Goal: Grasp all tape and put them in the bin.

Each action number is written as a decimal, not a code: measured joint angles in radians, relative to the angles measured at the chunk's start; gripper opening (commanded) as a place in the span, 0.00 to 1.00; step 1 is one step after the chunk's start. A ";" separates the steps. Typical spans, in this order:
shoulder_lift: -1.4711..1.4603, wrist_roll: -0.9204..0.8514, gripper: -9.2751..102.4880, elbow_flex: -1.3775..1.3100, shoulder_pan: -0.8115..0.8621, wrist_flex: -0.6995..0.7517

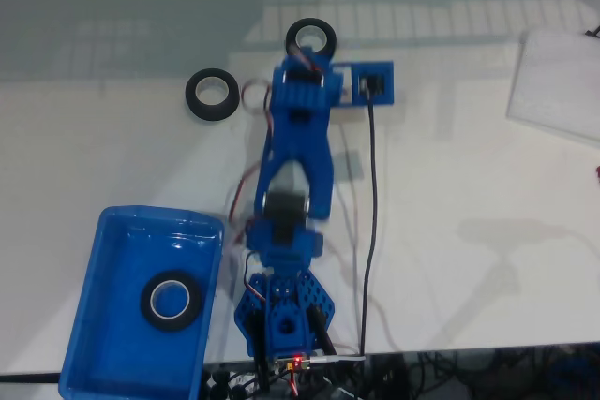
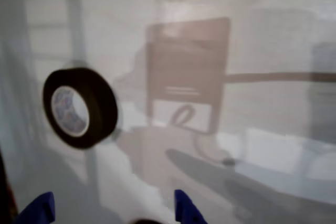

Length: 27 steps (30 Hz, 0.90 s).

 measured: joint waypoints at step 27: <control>-1.028 0.025 0.30 -1.290 0.012 0.532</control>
